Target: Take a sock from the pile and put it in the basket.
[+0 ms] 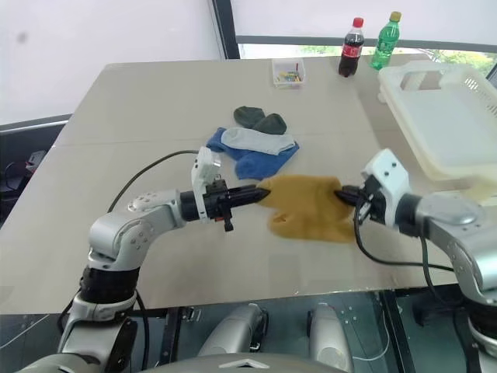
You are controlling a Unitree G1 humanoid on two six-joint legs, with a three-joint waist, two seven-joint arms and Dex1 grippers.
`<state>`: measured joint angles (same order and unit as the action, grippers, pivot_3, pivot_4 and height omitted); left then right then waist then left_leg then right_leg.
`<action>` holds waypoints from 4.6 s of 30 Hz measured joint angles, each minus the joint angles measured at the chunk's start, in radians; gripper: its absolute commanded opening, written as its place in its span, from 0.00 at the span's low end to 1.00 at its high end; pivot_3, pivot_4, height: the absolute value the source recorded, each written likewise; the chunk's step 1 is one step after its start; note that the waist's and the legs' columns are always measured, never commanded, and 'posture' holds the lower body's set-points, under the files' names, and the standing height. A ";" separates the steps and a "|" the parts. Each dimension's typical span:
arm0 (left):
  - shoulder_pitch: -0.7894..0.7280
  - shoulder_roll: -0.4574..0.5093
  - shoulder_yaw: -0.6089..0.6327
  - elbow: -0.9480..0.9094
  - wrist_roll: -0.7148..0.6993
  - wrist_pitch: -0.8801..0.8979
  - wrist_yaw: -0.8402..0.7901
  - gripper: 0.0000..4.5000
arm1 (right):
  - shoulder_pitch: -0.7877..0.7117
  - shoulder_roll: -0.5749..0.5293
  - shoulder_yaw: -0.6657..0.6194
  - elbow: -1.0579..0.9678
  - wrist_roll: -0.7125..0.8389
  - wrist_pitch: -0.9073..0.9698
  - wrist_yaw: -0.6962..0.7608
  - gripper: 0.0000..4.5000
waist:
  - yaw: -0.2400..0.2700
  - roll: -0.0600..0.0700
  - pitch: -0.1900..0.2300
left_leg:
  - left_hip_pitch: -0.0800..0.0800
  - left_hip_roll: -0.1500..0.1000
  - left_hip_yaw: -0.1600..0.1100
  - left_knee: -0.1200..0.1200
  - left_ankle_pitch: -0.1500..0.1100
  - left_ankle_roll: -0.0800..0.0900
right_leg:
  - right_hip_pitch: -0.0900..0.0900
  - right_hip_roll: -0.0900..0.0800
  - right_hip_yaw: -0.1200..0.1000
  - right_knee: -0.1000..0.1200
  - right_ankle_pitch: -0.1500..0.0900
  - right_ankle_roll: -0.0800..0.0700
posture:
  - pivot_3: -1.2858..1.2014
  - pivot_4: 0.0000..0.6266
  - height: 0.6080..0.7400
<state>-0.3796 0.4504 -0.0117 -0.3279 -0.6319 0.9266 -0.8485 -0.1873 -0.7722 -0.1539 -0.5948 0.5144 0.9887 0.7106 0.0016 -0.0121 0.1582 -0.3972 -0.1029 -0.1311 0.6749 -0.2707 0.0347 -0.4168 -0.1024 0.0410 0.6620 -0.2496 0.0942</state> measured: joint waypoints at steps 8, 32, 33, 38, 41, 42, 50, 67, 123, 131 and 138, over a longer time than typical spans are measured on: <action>0.048 0.012 -0.091 -0.024 0.002 0.007 0.028 0.00 | 0.056 0.000 0.034 -0.009 -0.037 -0.001 -0.074 0.01 | 0.006 0.000 0.000 | 0.001 0.000 0.000 0.000 0.000 0.000 | 0.000 0.000 0.000 0.000 0.000 0.000 | 0.52 0.24 1.00; 0.037 -0.063 -0.217 0.152 0.135 -0.101 0.080 0.45 | 0.124 -0.020 0.170 0.104 -0.199 -0.194 -0.081 0.36 | 0.012 0.000 0.000 | 0.002 0.000 0.000 0.000 0.000 0.000 | 0.002 0.000 0.000 0.000 0.000 0.000 | 0.52 0.24 1.00; 0.036 -0.063 -0.217 0.152 0.134 -0.101 0.080 0.48 | 0.124 -0.020 0.170 0.105 -0.200 -0.194 -0.081 0.39 | 0.012 0.000 0.000 | 0.002 0.000 0.000 0.000 0.000 0.000 | 0.002 0.000 0.000 0.000 0.000 0.000 | 0.52 0.24 1.00; 0.042 -0.058 -0.161 0.135 0.100 -0.130 0.055 0.58 | 0.177 -0.029 0.110 0.086 -0.205 -0.236 -0.076 0.51 | 0.012 0.000 0.000 | 0.002 0.000 0.000 -0.001 0.000 0.000 | 0.002 0.000 0.000 0.000 0.000 0.000 | 0.52 0.24 1.00; 0.044 -0.034 -0.127 0.120 0.074 -0.149 0.017 0.58 | 0.230 -0.023 0.021 0.020 -0.148 -0.242 -0.046 0.51 | 0.012 0.000 0.000 | 0.002 0.000 0.000 -0.001 0.000 0.000 | 0.002 0.000 0.000 0.000 0.000 0.000 | 0.52 0.24 1.00; 0.044 -0.030 -0.119 0.119 0.072 -0.153 0.010 0.58 | 0.239 -0.024 0.002 0.002 -0.140 -0.247 -0.040 0.51 | 0.012 0.000 0.000 | 0.002 0.000 0.000 -0.001 0.000 0.000 | 0.002 0.000 0.000 -0.001 0.000 0.000 | 0.52 0.24 1.00; -0.051 -0.059 -0.115 0.154 0.076 -0.225 -0.029 0.61 | 0.284 -0.024 -0.061 -0.056 -0.119 -0.293 -0.021 0.46 | 0.016 0.000 0.000 | 0.002 0.000 0.000 -0.001 0.000 0.000 | 0.002 0.000 -0.001 -0.001 0.000 0.000 | 0.52 0.24 1.00; -0.157 -0.274 -0.349 0.555 0.289 -0.426 -0.083 0.33 | 0.227 0.076 0.247 0.239 -0.316 -0.625 -0.022 0.00 | 0.011 -0.004 -0.010 | 0.019 0.001 0.000 -0.004 -0.002 0.004 | 0.020 0.001 -0.001 -0.005 -0.001 0.001 | 0.52 0.24 1.00; -0.405 -0.308 -0.094 0.583 -0.090 0.392 0.042 0.96 | 0.258 0.075 0.203 0.243 -0.349 -0.710 0.038 0.00 | 0.009 -0.004 -0.009 | 0.015 0.000 0.000 -0.006 0.000 -0.001 | 0.013 0.001 0.000 -0.004 0.000 0.001 | 0.52 0.24 1.00; -0.393 -0.219 -0.137 0.584 -0.051 0.379 0.038 0.96 | 0.271 0.074 0.199 0.232 -0.356 -0.710 0.024 0.00 | 0.013 -0.004 -0.008 | 0.014 0.000 -0.001 -0.006 0.000 0.000 | 0.012 0.001 0.000 -0.005 0.000 0.000 | 0.52 0.24 1.00; -0.363 -0.245 -0.092 0.581 -0.069 0.401 0.059 0.96 | 0.271 0.079 0.200 0.231 -0.365 -0.712 0.022 0.00 | 0.012 -0.004 -0.008 | 0.014 0.001 -0.001 -0.006 0.000 0.000 | 0.012 0.001 0.000 -0.004 0.000 0.001 | 0.52 0.24 1.00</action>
<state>-0.7428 0.2050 -0.1036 0.2531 -0.7009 1.3279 -0.7894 0.0836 -0.6927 0.0463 -0.3639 0.1496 0.2764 0.7324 0.0132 -0.0163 0.1497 -0.3834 -0.1024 -0.1316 0.6689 -0.2708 0.0343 -0.4046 -0.1012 0.0406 0.6576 -0.2500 0.0947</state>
